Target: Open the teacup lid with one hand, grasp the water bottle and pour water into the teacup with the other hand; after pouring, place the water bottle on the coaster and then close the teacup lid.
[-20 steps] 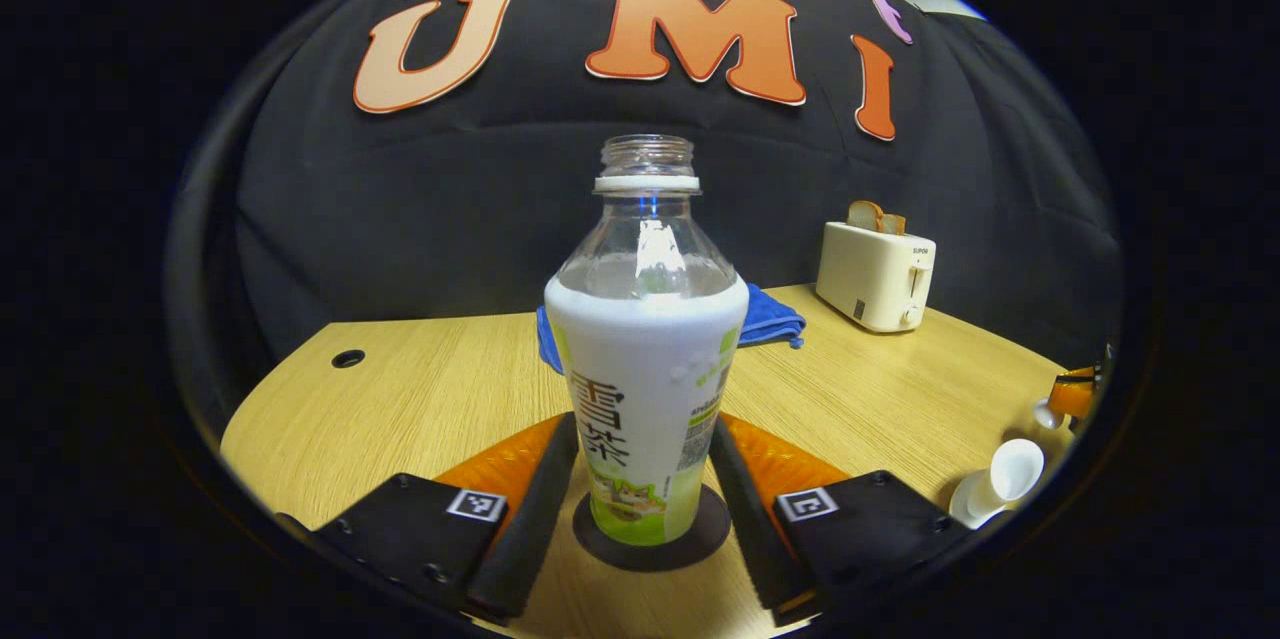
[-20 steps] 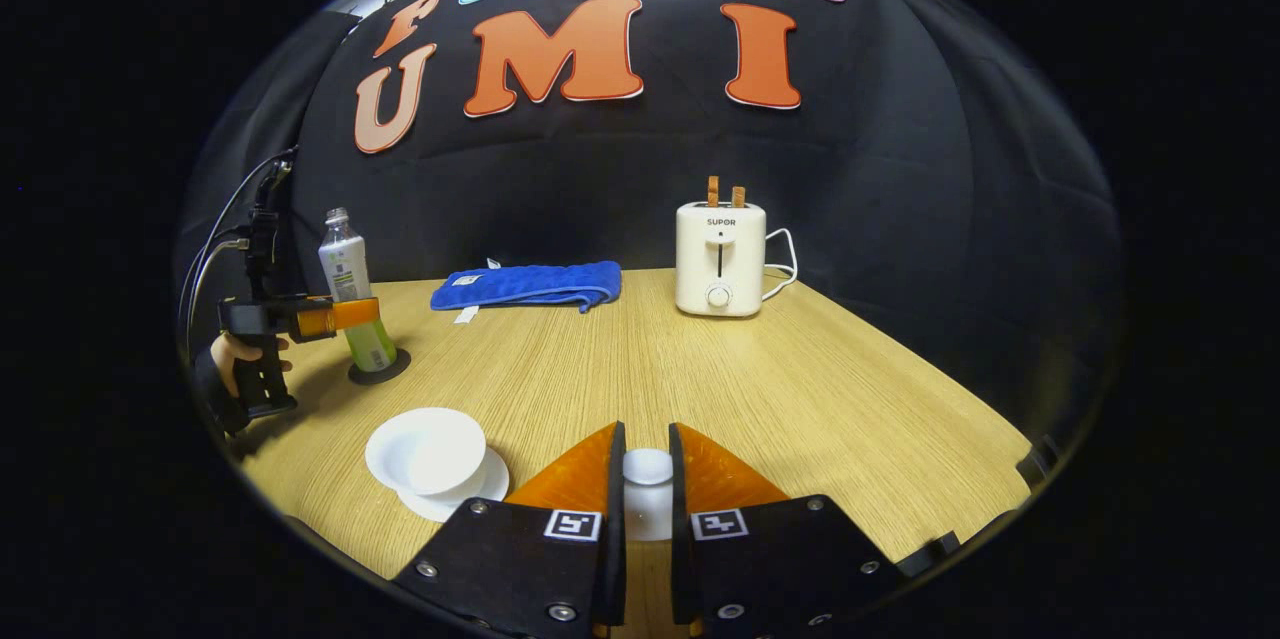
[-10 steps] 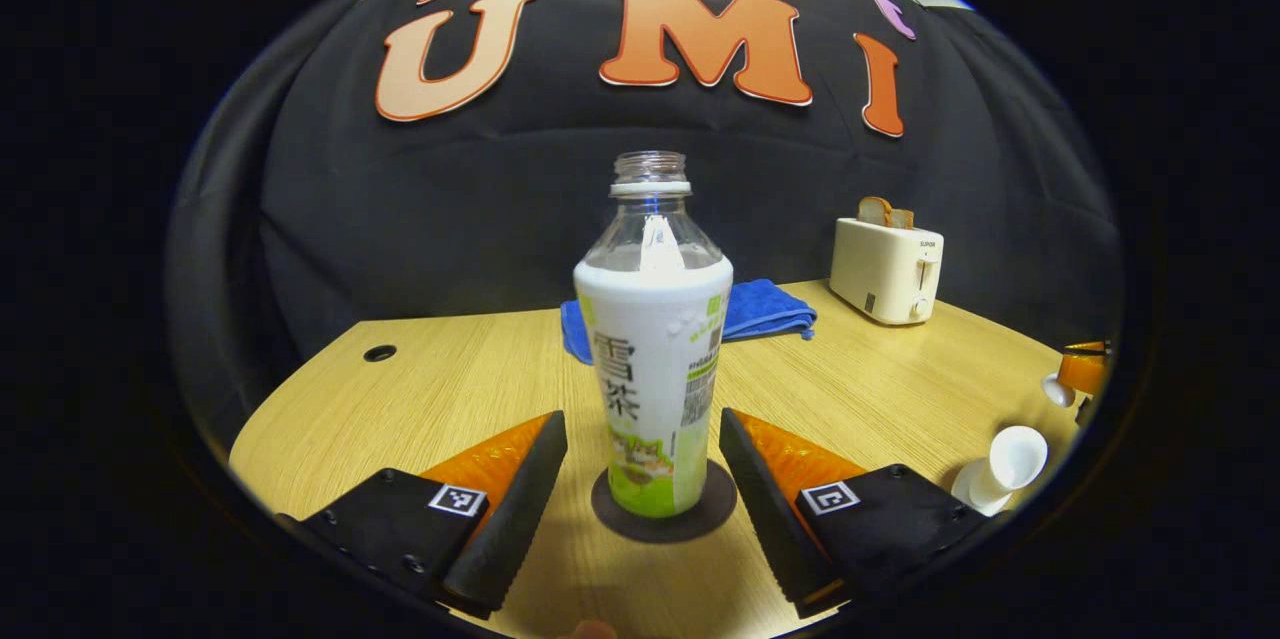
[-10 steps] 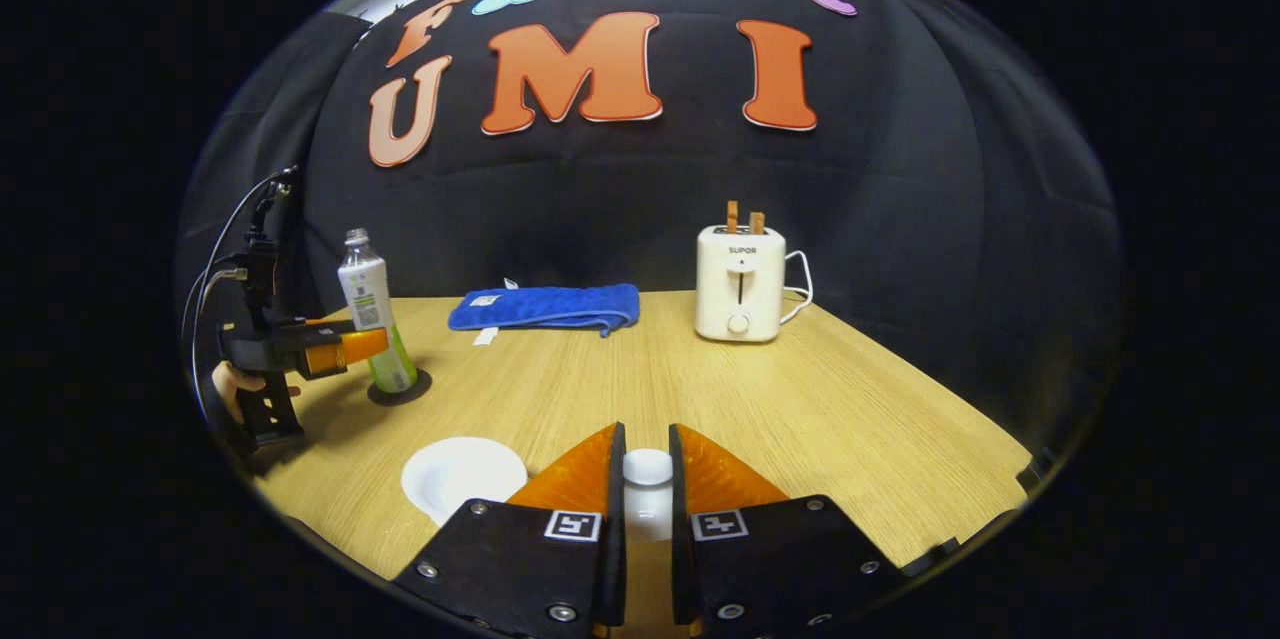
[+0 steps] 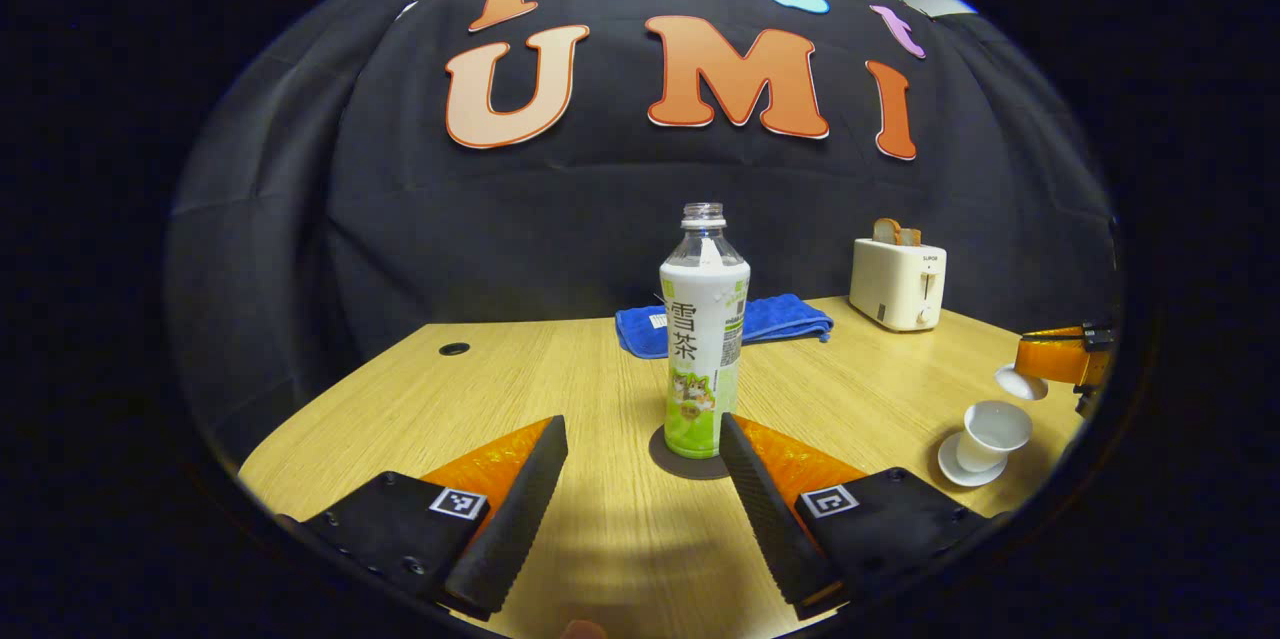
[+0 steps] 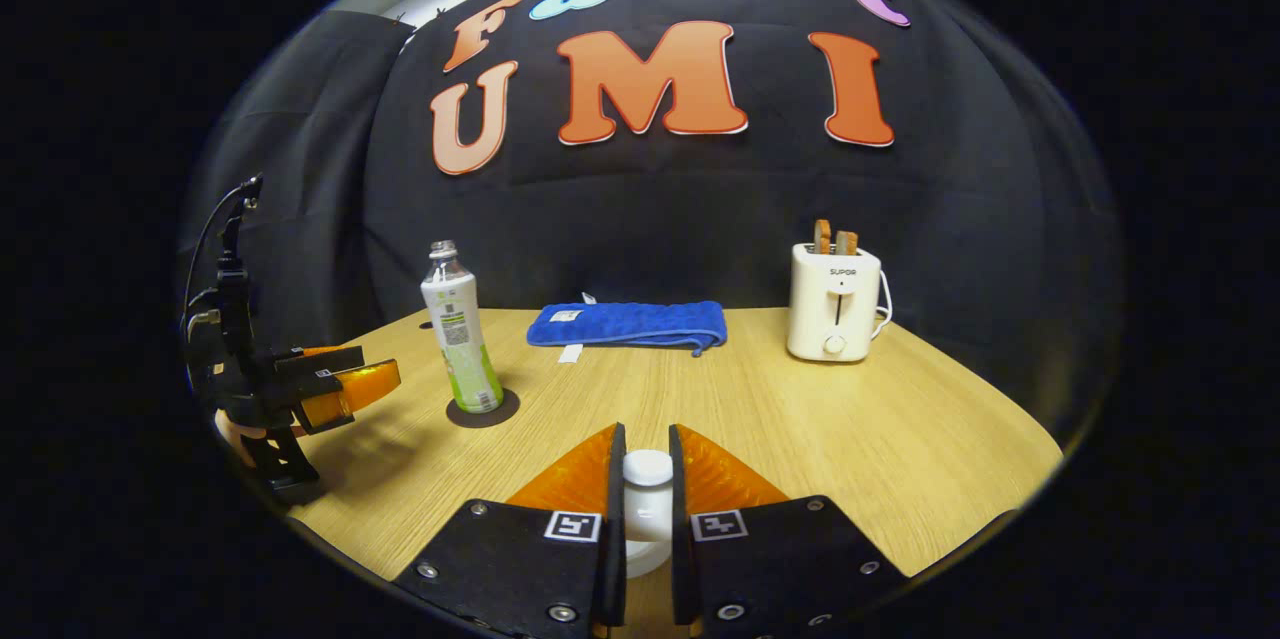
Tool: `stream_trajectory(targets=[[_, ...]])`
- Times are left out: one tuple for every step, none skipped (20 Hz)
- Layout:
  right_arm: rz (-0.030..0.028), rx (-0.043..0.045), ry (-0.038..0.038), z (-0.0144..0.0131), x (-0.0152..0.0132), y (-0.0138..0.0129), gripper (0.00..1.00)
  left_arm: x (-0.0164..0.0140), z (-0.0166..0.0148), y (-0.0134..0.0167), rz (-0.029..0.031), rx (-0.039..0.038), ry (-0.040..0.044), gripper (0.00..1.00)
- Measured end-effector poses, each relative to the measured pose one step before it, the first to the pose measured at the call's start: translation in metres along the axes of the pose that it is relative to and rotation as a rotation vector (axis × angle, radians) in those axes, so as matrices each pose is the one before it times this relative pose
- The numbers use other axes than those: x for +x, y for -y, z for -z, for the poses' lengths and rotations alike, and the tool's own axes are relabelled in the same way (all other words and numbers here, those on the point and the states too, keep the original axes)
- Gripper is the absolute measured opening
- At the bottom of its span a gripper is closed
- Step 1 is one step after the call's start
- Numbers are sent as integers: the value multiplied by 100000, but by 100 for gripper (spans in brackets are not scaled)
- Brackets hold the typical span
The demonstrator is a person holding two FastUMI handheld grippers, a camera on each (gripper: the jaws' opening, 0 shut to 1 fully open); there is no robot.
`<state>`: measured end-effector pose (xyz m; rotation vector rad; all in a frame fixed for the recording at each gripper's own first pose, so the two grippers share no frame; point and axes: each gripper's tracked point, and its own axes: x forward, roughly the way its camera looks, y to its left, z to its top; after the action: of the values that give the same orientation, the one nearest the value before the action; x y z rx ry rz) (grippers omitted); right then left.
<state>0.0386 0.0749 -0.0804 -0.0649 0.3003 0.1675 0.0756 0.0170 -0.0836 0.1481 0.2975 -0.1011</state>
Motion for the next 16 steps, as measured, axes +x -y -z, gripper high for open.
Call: stream_trajectory(targets=[[-924,-847,-850,372,228,-617,18,-105,230,-439,-1223,18,-195,98],[-911,-524,-633,292,132,-516,18,-193,42,-151,-60,-1052,-44,98],[-437,-407,-608,270,77,-299,18,-175,202,17,463,-744,-412,98],[126,-520,-772,299,148,-137,18,-146,131,-189,-297,-304,-153,96],[440,-453,-839,423,132,-47,18,-19,-5,-245,-204,103,110,98],[673,-417,-746,282,207,114,19,-20,-130,-108,-216,64,493,98],[513,-24,-672,293,116,126,20,-18,53,-17,25,155,237,96],[28,141,350,36,65,74,20,32,36,15,-60,12,-32,98],[101,351,41,-139,-119,-62,20,-51,136,-51,85,-135,-247,98],[-297,28,-217,67,19,-35,22,147,4,33,54,-235,-277,98],[-442,169,-430,127,-23,-157,24,62,91,34,174,-136,-194,96],[-540,-94,-347,92,-84,-82,25,-67,-43,32,54,-79,-99,98],[-127,-157,-142,101,-123,5,27,-54,-37,55,48,-76,69,98],[-144,-199,-224,83,-14,20,27,-61,-75,84,78,84,166,98],[-114,5,52,83,17,-93,28,-49,-124,-9,-8,139,197,98],[46,58,105,-56,-109,61,29,-92,-66,-7,-9,98,257,98]])
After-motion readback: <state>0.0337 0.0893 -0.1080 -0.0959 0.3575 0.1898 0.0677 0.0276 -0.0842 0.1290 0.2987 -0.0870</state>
